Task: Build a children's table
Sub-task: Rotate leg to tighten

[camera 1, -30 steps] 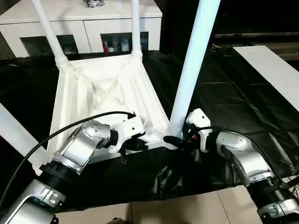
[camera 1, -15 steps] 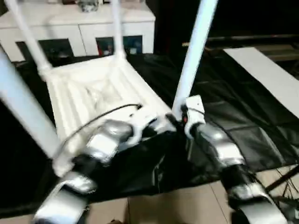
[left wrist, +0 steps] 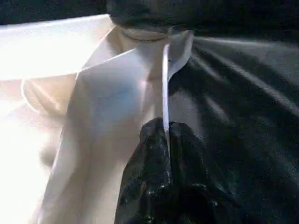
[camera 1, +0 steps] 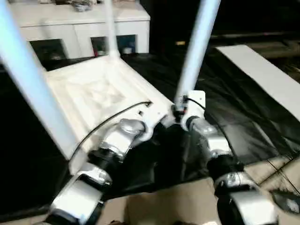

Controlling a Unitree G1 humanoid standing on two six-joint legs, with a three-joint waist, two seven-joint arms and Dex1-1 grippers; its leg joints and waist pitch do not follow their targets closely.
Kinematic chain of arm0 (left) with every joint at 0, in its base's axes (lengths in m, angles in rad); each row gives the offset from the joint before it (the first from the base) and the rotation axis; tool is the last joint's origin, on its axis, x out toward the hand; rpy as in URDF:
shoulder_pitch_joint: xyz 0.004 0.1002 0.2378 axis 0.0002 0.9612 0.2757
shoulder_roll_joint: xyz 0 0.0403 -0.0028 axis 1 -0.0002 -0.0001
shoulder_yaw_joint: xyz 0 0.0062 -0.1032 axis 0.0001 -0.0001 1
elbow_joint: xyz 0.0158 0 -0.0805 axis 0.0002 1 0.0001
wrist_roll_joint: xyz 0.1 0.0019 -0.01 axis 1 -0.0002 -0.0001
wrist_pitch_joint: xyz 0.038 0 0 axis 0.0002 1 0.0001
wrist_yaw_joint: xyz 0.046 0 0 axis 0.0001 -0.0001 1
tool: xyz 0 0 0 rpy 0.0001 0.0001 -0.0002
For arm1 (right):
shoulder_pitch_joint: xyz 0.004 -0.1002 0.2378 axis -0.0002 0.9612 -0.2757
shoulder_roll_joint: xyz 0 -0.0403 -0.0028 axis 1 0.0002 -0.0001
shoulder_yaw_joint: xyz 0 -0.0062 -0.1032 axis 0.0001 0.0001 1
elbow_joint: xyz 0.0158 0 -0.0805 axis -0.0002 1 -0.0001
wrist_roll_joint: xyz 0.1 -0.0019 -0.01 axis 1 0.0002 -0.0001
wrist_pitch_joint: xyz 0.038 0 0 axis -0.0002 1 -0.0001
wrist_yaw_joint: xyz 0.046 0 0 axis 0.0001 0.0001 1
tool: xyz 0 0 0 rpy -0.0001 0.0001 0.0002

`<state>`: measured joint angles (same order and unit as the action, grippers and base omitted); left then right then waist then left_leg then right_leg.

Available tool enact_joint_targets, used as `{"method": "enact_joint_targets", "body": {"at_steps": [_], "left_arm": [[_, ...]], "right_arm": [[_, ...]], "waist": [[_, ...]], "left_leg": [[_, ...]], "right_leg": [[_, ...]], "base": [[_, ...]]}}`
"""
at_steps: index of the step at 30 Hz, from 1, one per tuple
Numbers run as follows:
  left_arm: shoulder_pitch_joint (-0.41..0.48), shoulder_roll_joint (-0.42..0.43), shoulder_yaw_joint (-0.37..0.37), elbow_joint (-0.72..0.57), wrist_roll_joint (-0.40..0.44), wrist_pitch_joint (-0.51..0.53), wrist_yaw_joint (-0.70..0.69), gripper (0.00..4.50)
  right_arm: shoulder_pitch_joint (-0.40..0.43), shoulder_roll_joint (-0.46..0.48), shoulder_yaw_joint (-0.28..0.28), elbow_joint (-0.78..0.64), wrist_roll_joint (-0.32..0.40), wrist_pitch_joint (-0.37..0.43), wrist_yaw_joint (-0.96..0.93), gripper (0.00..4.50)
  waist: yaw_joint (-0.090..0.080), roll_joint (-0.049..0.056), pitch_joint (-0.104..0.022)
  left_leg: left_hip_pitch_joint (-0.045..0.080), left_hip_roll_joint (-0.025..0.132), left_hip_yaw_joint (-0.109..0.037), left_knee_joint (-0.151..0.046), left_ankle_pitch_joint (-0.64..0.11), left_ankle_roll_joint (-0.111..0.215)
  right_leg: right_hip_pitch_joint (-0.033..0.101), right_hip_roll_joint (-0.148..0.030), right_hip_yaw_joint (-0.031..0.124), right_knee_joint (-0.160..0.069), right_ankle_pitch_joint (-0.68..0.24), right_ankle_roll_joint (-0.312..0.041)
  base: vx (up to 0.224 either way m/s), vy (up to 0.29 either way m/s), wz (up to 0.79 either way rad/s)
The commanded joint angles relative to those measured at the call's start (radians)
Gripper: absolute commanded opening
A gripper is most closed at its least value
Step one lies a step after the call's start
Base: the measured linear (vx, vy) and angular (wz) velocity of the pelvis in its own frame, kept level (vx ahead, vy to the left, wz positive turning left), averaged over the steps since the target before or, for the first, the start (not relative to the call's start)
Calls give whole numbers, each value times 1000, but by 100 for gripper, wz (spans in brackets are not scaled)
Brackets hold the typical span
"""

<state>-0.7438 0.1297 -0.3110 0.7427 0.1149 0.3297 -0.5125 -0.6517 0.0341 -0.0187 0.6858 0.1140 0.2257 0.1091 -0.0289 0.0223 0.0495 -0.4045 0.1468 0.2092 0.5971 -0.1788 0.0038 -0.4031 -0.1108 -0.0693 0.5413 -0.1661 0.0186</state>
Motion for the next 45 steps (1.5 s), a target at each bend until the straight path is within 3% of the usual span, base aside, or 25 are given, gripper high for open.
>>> {"method": "enact_joint_targets", "body": {"at_steps": [1,3,4,7,11,14,15,19,22,26,30,34,37,45], "left_arm": [[14,28,1,-39,22,-19,-2,0],[65,82,-22,-131,15,-46,-115,0],[65,82,-22,-131,15,-46,-115,0],[103,119,-25,-204,-15,-35,-198,0],[147,197,-70,-277,-51,-79,-369,0],[194,277,-103,-379,-101,-97,-556,0],[197,281,-104,-388,-102,-92,-566,0],[200,291,-107,-410,-111,-67,-599,0],[197,301,-109,-417,-111,-64,-606,0],[198,313,-107,-422,-103,-69,-612,0],[200,313,-102,-419,-98,-65,-615,0],[203,312,-103,-423,-96,-62,-612,0],[204,313,-106,-425,-99,-59,-608,0],[211,317,-105,-429,-98,-56,-612,0]], "right_arm": [[26,-30,22,-84,16,15,49,361],[95,-149,86,-216,-33,31,157,369],[95,-149,86,-216,-33,31,157,369],[162,-272,170,-308,-81,1,325,369],[238,-379,189,-401,-44,-10,511,369],[291,-462,213,-482,29,-4,659,369],[292,-463,213,-484,34,-1,669,369],[282,-461,221,-466,24,-5,695,369],[254,-438,227,-418,7,-16,699,369],[237,-428,235,-386,22,-19,721,369],[216,-403,227,-338,27,-27,732,369],[207,-392,228,-311,21,-33,741,344],[205,-391,228,-301,23,-32,749,310],[199,-391,224,-273,16,-38,769,268]], "waist": [[-5,1,-64],[4,-2,-63],[8,-5,-64],[18,-7,-64],[22,-11,-65],[43,-8,-69],[46,-9,-68],[65,-8,-68],[62,-12,-68],[61,-10,-64],[58,-9,-65],[61,-10,-68],[61,-13,-69],[61,-15,-69]], "left_leg": [[13,79,-78,-119,-531,-80],[39,79,-70,-109,-551,-76],[44,80,-63,-105,-537,-70],[43,76,-50,-96,-471,-38],[32,78,-49,-89,-399,5],[45,86,-40,-82,-315,43],[48,85,-35,-80,-288,52],[43,83,-32,-75,-210,66],[39,83,-36,-78,-233,49],[49,84,-38,-82,-317,3],[43,83,-41,-84,-318,-11],[46,83,-38,-81,-289,-2],[41,82,-38,-79,-249,17],[40,83,-38,-78,-255,18]], "right_leg": [[45,-55,20,-48,-394,-114],[26,-54,27,-56,-360,-150],[21,-54,31,-56,-346,-157],[22,-55,39,-53,-326,-182],[30,-56,43,-42,-269,-208],[27,-52,49,-29,-185,-248],[21,-46,50,-24,-149,-267],[29,-46,49,-7,-85,-290],[34,-49,47,-9,-143,-278],[24,-47,50,-19,-244,-250],[28,-47,50,-17,-242,-241],[28,-47,50,-14,-211,-247],[33,-47,49,-9,-169,-256],[33,-47,49,-11,-205,-252]], "base": [[-8,24,-30],[0,0,0],[0,0,0],[0,0,0],[14,-8,1],[65,-35,10],[74,-35,14],[17,-7,3],[0,0,0],[0,0,0],[0,0,0],[0,0,0],[0,0,0],[0,0,0]]}}
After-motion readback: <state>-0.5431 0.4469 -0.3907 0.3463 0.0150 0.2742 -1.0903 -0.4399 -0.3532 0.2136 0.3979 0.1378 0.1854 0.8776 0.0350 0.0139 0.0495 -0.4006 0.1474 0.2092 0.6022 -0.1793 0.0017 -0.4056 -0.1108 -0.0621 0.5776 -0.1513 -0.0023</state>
